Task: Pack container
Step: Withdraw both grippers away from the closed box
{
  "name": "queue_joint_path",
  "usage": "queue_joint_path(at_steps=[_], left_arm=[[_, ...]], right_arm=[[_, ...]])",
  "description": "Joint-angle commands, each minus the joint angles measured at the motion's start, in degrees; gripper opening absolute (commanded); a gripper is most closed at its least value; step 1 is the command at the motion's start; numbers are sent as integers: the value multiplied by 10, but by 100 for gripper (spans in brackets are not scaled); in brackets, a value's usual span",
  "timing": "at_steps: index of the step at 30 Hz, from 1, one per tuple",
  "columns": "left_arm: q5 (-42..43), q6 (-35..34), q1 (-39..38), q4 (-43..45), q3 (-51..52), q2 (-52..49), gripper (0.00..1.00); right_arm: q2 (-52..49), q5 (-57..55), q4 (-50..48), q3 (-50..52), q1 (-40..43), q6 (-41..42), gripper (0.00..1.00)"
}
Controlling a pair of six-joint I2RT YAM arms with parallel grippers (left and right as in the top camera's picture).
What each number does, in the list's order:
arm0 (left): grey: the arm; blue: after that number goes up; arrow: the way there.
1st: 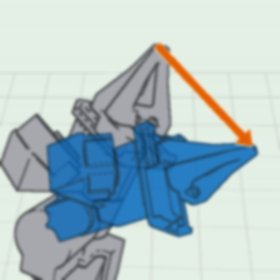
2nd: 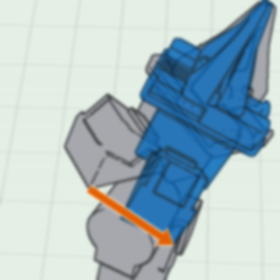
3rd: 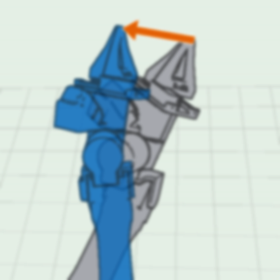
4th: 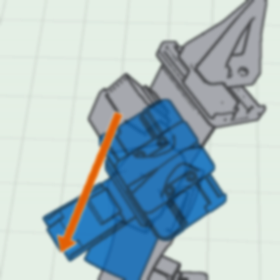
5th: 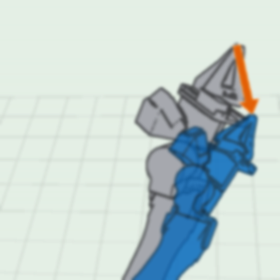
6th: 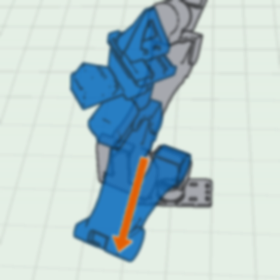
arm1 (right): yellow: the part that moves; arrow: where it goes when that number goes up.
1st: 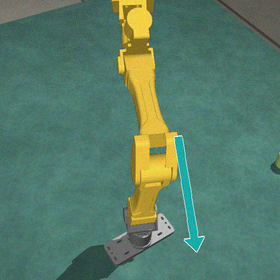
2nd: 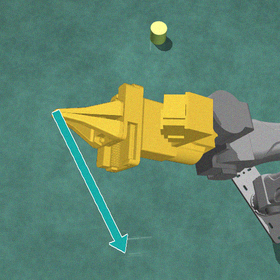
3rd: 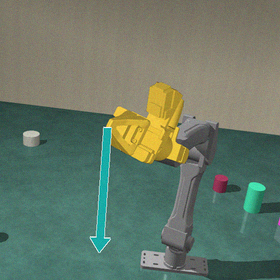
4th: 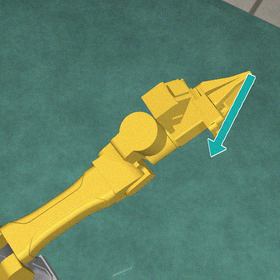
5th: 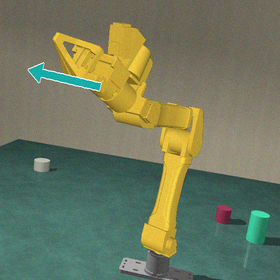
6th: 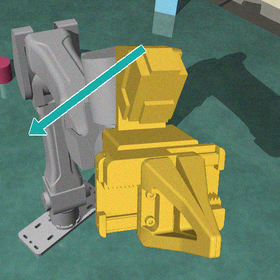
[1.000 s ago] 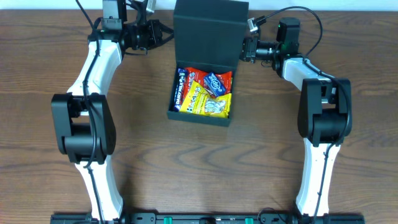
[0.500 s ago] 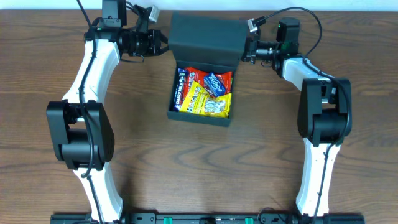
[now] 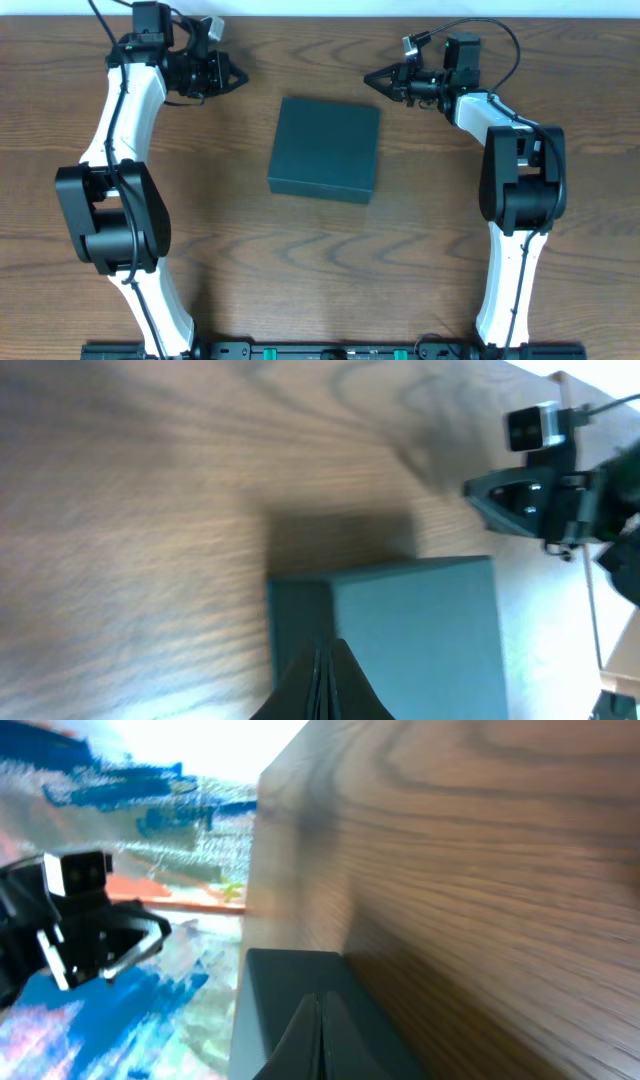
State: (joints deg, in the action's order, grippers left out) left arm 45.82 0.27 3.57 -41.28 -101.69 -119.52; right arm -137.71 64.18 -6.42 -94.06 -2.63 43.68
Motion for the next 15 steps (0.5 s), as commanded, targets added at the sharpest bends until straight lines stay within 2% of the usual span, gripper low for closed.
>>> queue_joint_path(at_steps=[1,8,15], left_arm=[[-58,9,-1,-27,-13,22,6],[-105,14,-3,-71,-13,22,6],[-110,15,-2,-79,-13,22,6]], right_arm=[[25,-42,30,-12,11,-23,1],[25,-183,198,-19,19,-99,1],[109,-325,362,-81,25,-251,2]])
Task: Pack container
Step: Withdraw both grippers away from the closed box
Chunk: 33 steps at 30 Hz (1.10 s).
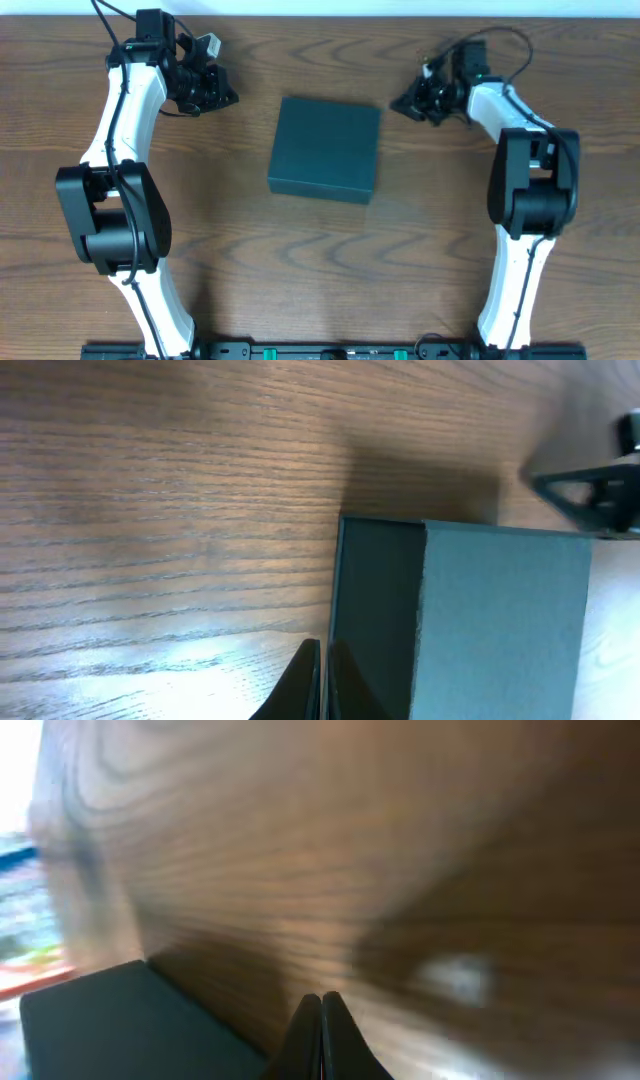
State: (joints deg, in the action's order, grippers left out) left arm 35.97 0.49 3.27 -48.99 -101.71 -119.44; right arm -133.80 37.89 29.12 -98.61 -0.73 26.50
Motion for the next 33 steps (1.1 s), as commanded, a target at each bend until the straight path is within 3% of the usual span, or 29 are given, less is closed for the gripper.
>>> queue_joint_path(at_steps=[1,8,16,25,33], left_arm=[[-14,12,0,-2,-13,21,6],[-15,12,0,-5,-13,21,6],[-41,17,-4,-31,-3,21,6],[-22,73,-12,-173,11,33,6],[-19,90,-25,-202,37,170,6]], right_arm=[[95,-77,17,-42,6,-101,2],[189,-116,58,-43,7,-169,2],[190,-116,155,-17,-13,-172,1],[214,-152,306,0,-67,-174,2],[346,-205,360,1,-109,-194,2]])
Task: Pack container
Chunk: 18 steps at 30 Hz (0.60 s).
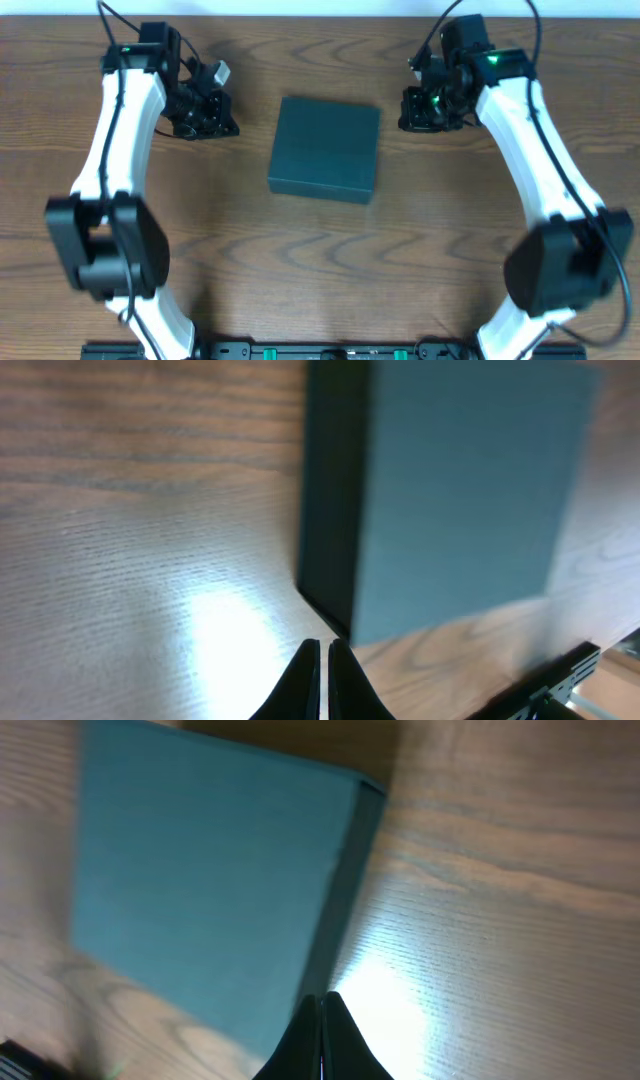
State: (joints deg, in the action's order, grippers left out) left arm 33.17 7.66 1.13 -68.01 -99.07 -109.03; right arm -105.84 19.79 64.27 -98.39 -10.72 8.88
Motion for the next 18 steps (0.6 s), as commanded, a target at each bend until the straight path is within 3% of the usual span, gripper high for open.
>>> queue_joint_path(at_steps=[1,10,18], left_arm=[[9,19,-4,-14,16,88,6],[9,26,-4,-10,106,317,6],[9,40,-4,-10,261,541,6]], right_arm=[[83,-25,13,-1,-10,-18,2],[255,-50,73,14,-10,-39,2],[519,-54,56,249,-10,-28,2]])
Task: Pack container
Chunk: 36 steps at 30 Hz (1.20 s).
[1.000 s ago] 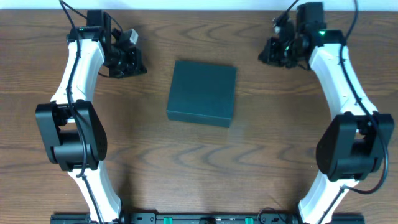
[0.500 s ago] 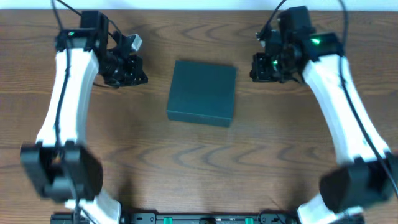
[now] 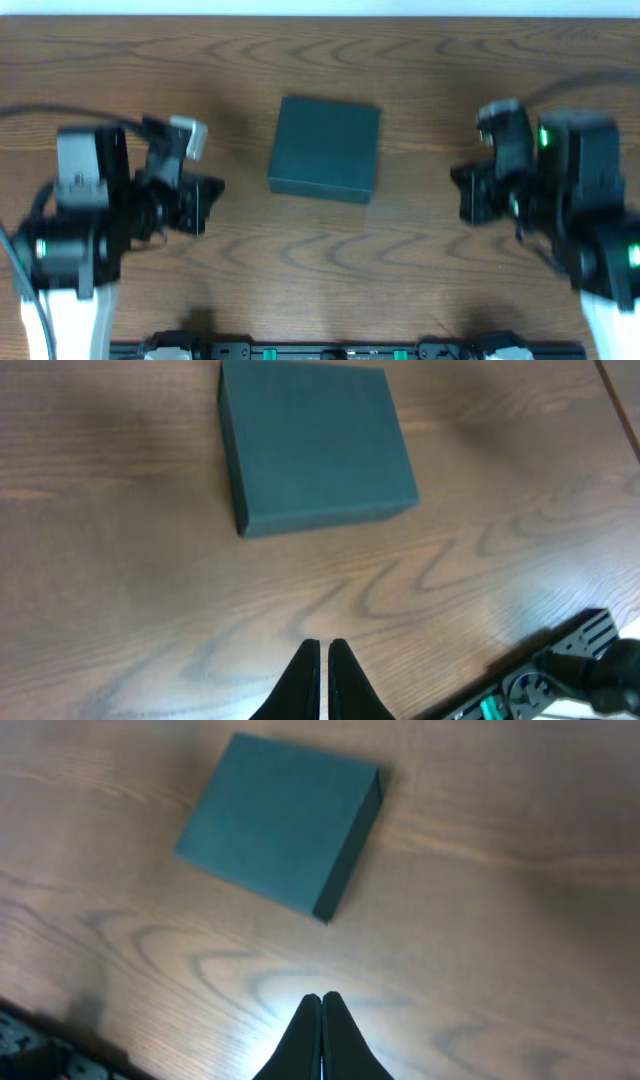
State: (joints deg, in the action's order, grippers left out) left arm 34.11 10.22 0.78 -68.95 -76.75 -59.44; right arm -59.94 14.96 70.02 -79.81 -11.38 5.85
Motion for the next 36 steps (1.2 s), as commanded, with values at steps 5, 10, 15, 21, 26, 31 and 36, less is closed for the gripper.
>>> queue_joint_path(at_steps=[5,10,15,21,26,31,36], left_arm=[[24,14,0,-1,141,154,6],[82,7,0,6,265,246,6],[95,-19,0,20,337,281,6],[90,-62,0,47,343,280,95],[89,-64,0,46,343,280,95],[88,-64,0,45,343,280,95],[88,-64,0,45,343,280,95]], right_arm=[[231,-4,-5,221,-3,46,2],[378,49,-5,330,-3,99,2],[438,63,-12,367,-3,129,2],[439,63,-13,369,-3,150,99],[439,63,-12,369,-3,149,99],[439,63,-12,369,-3,149,99],[439,63,-12,369,-3,149,99]])
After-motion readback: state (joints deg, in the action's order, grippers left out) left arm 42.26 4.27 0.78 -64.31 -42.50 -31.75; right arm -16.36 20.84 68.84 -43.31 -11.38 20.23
